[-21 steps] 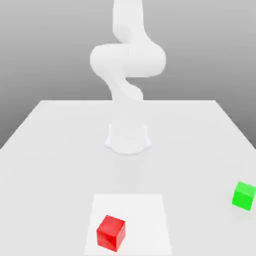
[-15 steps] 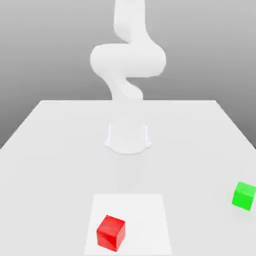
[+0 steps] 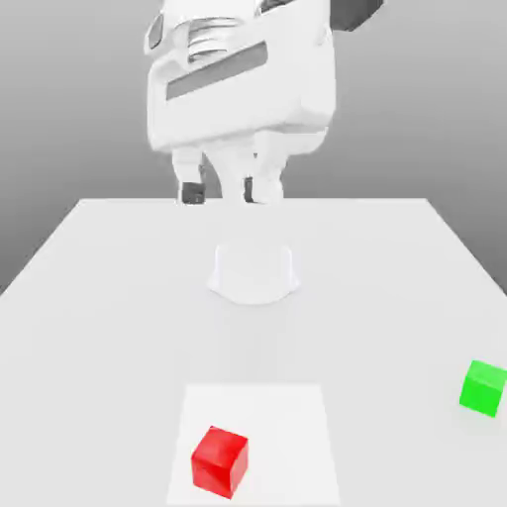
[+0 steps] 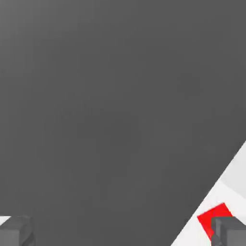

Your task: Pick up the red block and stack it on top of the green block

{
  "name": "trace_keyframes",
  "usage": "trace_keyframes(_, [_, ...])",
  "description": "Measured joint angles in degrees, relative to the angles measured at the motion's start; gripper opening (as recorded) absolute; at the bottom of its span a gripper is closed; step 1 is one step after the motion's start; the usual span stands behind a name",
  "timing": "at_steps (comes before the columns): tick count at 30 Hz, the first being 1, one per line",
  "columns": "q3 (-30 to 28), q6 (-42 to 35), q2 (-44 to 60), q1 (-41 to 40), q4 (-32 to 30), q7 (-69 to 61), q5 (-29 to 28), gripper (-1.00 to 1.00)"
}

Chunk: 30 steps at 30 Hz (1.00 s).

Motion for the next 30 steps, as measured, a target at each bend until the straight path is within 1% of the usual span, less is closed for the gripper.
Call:
trace_keyframes(8, [2.4, 4.2, 10.4, -3.1, -2.4, 21.9, -3.1, 0.0])
trace_keyframes(15, [2.0, 7.9, 19.6, -3.9, -4.4, 41.6, -6.7, 0.0])
trace_keyframes(20, [-0.3, 10.8, 26.3, -2.2, -5.6, 54.7, -8.8, 0.0])
trace_keyframes(25, [-4.4, 18.6, 36.2, 0.9, -4.4, 59.6, -13.3, 0.0])
trace_keyframes(26, [-4.9, 19.5, 37.2, 1.2, -4.2, 60.0, -13.8, -1.0])
trace_keyframes(30, [-4.9, 19.6, 37.2, 1.2, -4.2, 60.0, -13.8, -1.0])
